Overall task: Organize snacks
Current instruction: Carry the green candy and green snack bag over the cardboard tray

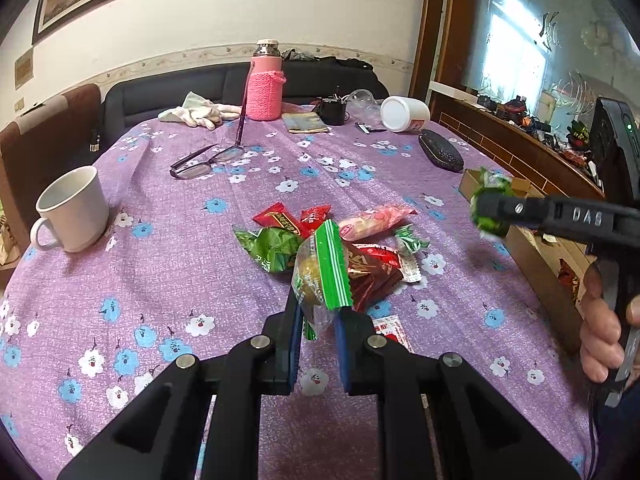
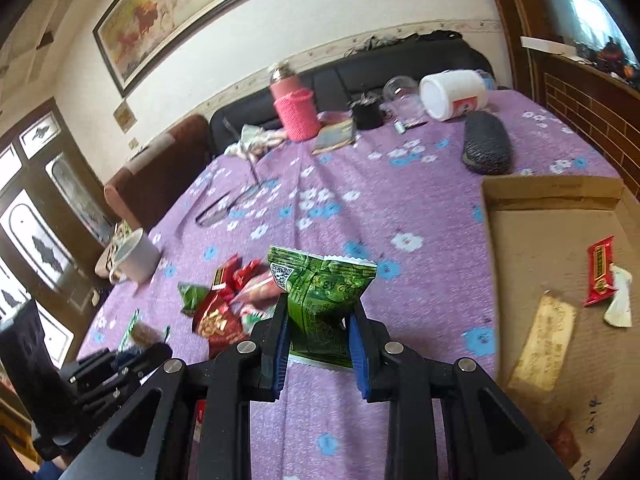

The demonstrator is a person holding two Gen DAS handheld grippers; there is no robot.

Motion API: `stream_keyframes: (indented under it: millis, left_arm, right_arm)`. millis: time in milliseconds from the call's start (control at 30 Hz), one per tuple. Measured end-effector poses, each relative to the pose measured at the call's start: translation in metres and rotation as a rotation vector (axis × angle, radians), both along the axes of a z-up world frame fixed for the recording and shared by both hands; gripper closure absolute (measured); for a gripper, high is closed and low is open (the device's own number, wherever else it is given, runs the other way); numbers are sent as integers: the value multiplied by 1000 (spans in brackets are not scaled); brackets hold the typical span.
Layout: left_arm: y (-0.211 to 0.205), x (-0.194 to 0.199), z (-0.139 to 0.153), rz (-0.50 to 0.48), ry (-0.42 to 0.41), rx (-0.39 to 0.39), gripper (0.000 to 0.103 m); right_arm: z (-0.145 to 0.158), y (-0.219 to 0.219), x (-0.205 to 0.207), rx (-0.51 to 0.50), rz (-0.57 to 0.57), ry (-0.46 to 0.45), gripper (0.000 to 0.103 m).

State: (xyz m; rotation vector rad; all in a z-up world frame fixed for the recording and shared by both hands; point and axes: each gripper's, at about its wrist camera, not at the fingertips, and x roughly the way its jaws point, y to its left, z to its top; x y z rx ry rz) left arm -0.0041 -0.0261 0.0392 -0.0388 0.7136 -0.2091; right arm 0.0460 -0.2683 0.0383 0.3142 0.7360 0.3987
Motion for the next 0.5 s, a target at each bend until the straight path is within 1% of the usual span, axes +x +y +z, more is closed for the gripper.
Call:
stream_keyframes:
  millis: [100, 267, 333, 500]
  left_arm:
    - [0, 0, 1, 2, 9, -11, 89]
    - [-10, -3, 9, -13, 27, -1, 89]
    - [-18, -3, 17, -36, 39, -10, 89]
    - [-61, -1, 42, -128, 18, -12, 89]
  right_arm:
    - [4, -19, 1, 50, -40, -3, 74]
    - [6, -49, 5, 119, -117, 9, 74]
    - [6, -62, 6, 148, -149, 13, 74]
    - [6, -103, 5, 227, -258, 35, 75]
